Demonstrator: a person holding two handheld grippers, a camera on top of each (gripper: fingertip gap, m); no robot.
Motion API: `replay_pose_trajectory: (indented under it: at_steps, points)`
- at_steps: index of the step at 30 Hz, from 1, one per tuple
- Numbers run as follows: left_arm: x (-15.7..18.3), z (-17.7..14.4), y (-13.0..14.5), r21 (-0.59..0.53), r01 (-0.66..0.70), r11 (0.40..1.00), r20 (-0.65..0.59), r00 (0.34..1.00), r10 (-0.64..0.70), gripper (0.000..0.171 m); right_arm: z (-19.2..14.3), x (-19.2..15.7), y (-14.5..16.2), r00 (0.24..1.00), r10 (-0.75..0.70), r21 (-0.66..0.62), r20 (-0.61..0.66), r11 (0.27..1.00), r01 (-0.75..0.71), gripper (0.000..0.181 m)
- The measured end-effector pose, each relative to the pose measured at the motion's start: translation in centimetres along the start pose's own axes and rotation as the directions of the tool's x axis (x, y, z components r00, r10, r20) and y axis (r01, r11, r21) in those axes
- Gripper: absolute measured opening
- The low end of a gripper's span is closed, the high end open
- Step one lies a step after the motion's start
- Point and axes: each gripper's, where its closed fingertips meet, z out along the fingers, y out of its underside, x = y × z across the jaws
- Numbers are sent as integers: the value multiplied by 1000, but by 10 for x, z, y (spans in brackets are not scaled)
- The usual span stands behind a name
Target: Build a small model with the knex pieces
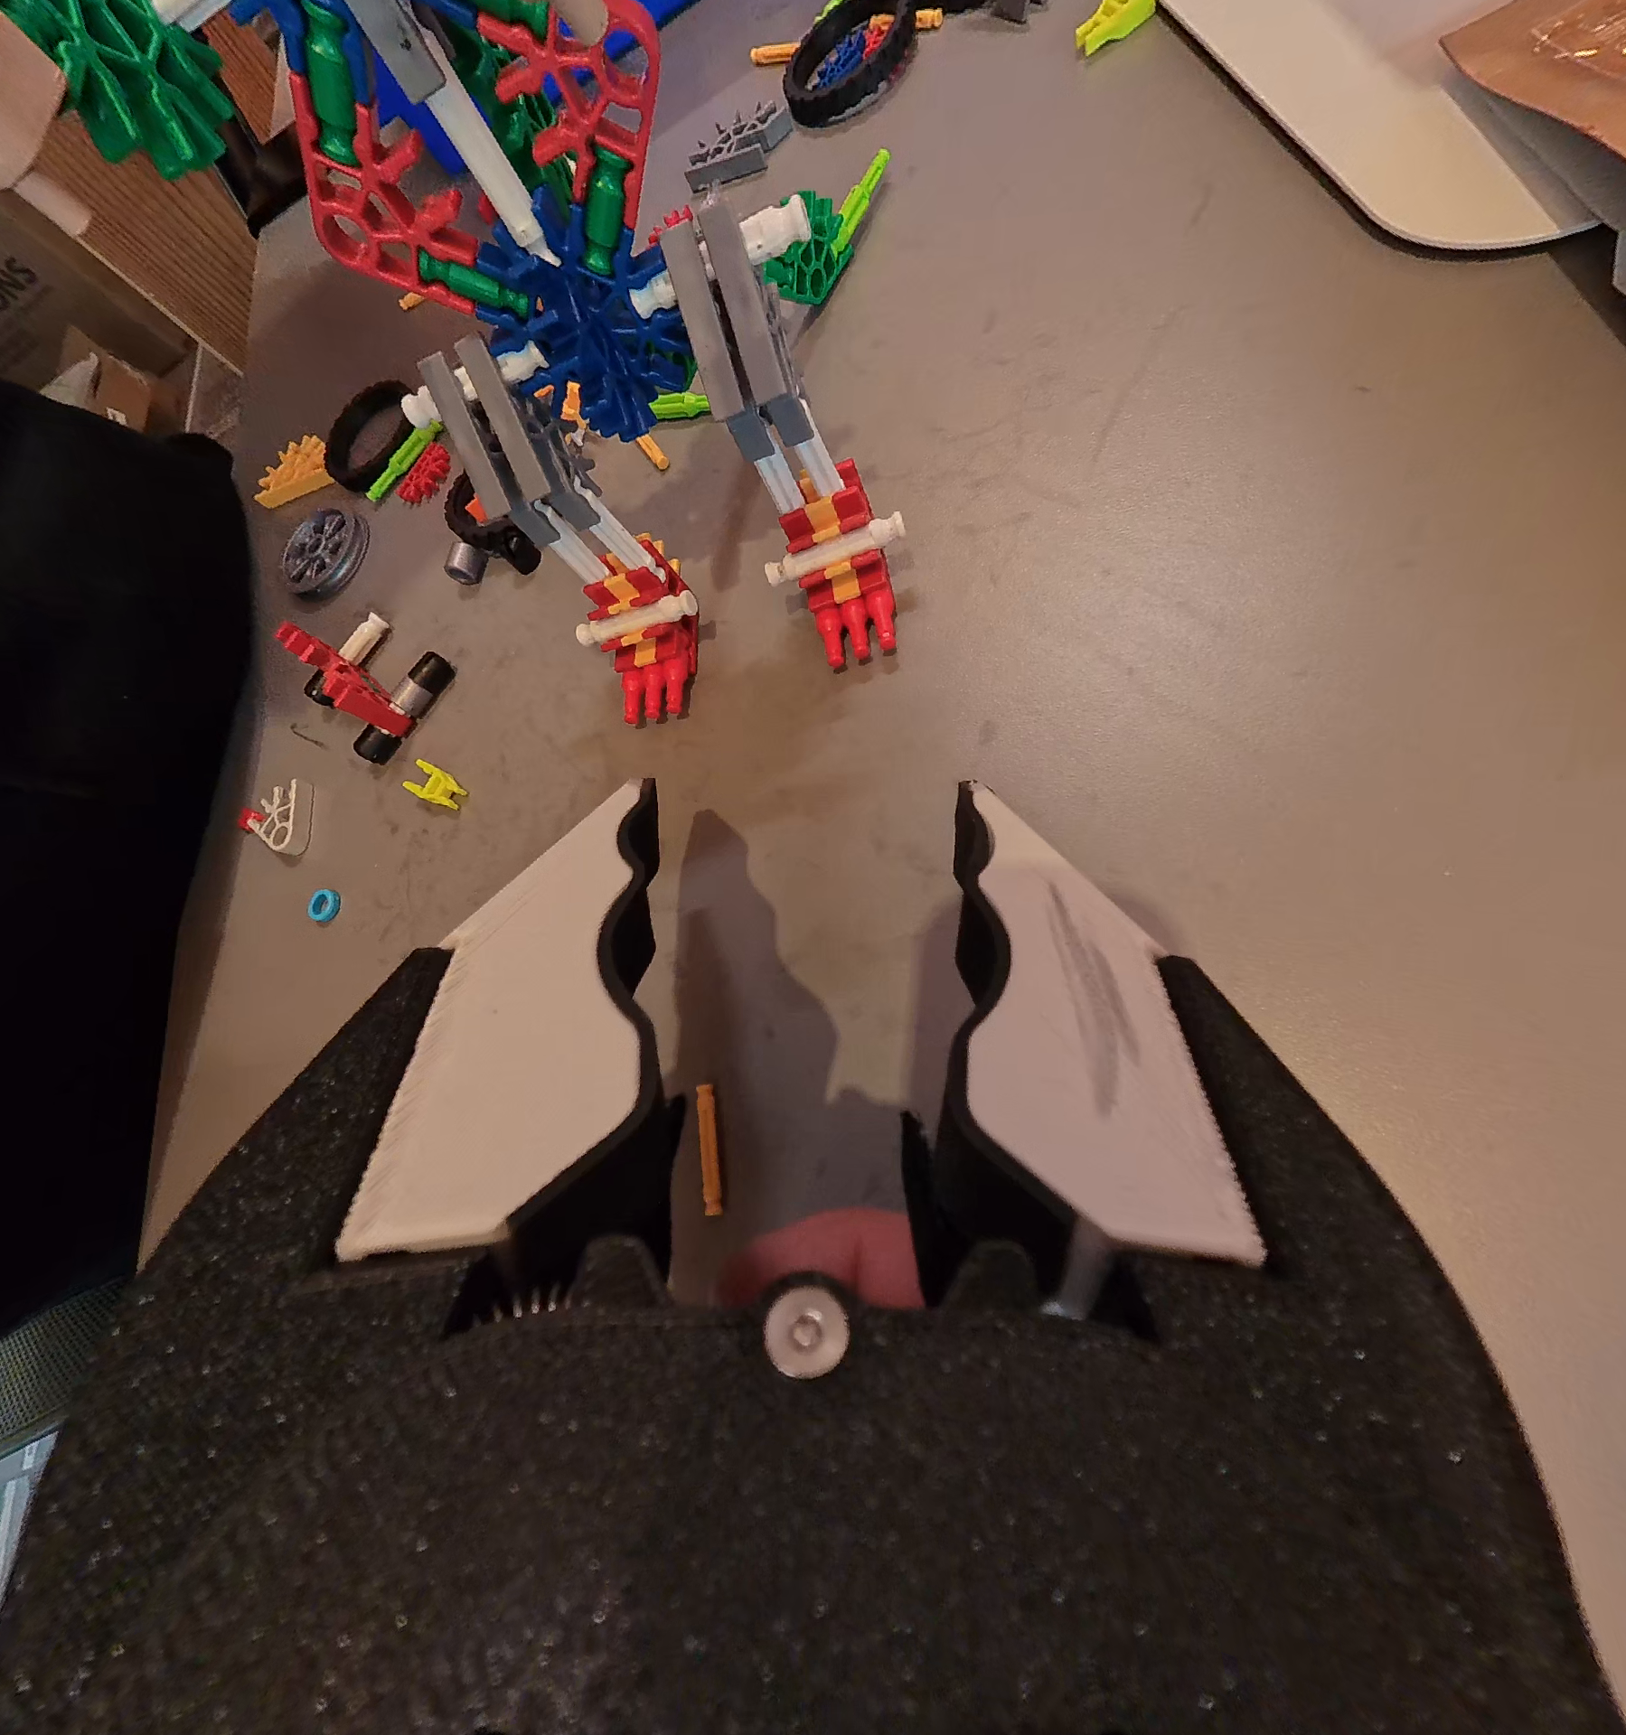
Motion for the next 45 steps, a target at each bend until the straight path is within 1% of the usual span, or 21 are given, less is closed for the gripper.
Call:
replay_pose_trajectory:
  at_steps: [2,7,10,12,14,16,18,20,24,26,28,30,33,36,38,41,45]
  points:
    - [15,4,-10,19,-41,999,-29,999,42,1,0,0,0,1000,1,0,1,1000,-1,63]
    - [66,10,-25,27,-130,991,-165,977,133,1,0,0,0,1000,2,0,1,1000,-2,63]
    - [95,19,-21,-4,-188,982,-244,952,182,1,0,0,0,1000,1,0,1,1000,-1,63]
    - [110,27,-5,-67,-228,971,-302,933,198,2,0,0,0,1000,-1,-1,-1,1000,1,63]
    - [116,33,4,-102,-278,955,-307,922,235,2,0,0,0,1000,-3,-1,-2,1000,3,63]
    - [117,35,6,-112,-323,940,-297,914,278,4,0,0,0,1000,-2,-1,-2,1000,2,63]
    - [118,37,8,-127,-330,935,-295,913,282,12,0,0,0,1000,-1,-1,-1,1000,1,63]
    - [116,38,9,-135,-339,931,-287,913,291,13,0,0,0,1000,-1,-1,0,1000,1,63]
    - [112,36,3,-106,-321,941,-263,922,284,14,0,0,0,1000,0,0,0,1000,0,63]
    - [106,33,-1,-91,-293,952,-252,931,263,14,0,0,0,1000,-1,-1,-1,1000,1,63]
    - [92,29,-6,-78,-269,960,-210,946,248,14,0,0,0,1000,-2,-1,-2,1000,2,63]
    - [71,23,-11,-63,-240,969,-145,963,229,13,0,0,0,1000,-3,-1,-2,1000,3,63]
    - [34,13,-8,-68,-188,980,-44,982,186,12,0,0,0,1000,-1,-1,0,1000,1,63]
    - [-3,3,4,-82,-103,991,37,994,106,11,0,0,0,1000,2,0,2,1000,-2,63]
    - [-23,1,16,-108,-78,991,72,994,86,11,0,0,0,1000,5,0,4,1000,-5,63]
    - [-48,7,38,-148,-66,987,142,986,87,11,0,0,0,1000,9,2,7,1000,-9,62]
    - [-68,21,68,-151,23,988,222,975,12,11,0,0,0,1000,7,1,5,1000,-7,62]
